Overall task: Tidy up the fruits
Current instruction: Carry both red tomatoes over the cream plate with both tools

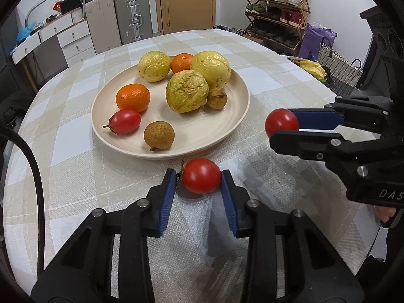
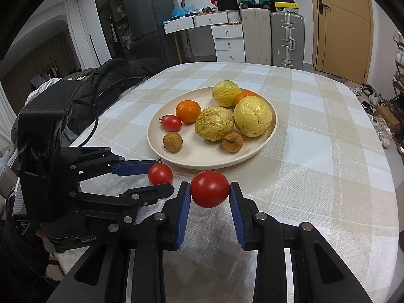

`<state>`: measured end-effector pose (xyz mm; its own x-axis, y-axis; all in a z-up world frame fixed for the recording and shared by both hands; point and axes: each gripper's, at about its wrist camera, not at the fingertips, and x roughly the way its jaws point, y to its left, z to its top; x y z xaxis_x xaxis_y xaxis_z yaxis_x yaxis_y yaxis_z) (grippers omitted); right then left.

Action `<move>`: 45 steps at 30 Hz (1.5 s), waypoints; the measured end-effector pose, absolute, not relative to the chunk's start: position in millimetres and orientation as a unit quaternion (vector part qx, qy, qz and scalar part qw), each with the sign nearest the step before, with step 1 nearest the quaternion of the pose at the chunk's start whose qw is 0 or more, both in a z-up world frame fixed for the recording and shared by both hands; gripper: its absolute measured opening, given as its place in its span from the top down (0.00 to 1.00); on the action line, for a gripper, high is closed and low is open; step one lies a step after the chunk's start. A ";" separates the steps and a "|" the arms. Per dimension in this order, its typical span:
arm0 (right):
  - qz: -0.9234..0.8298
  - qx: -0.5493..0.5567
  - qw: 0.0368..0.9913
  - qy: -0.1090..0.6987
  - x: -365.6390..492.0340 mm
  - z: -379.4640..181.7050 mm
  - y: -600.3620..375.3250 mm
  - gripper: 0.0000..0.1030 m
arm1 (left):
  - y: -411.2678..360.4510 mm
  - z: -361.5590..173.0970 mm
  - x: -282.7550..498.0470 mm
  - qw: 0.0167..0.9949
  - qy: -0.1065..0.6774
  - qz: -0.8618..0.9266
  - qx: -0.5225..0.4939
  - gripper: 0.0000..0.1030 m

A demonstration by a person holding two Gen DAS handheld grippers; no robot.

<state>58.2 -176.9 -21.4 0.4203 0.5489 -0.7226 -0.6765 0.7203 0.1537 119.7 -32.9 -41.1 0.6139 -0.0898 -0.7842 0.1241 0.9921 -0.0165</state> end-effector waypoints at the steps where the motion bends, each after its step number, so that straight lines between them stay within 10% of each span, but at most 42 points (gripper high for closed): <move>1: 0.365 -0.080 0.839 0.395 58.1 -21.3 -176.9 0.69 | -32.5 -40.6 118.6 0.899 0.434 -0.060 0.017 0.68; 45: 0.373 -0.044 0.866 0.331 52.8 4.3 -185.0 0.69 | -6.7 21.8 85.1 0.942 0.336 -0.005 -0.016 0.68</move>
<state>52.8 -185.0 4.3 0.5028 0.6170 -0.6054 -0.6755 0.7175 0.1702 85.1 -6.7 21.8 0.7743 -0.0208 -0.6324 -0.0005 0.9994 -0.0334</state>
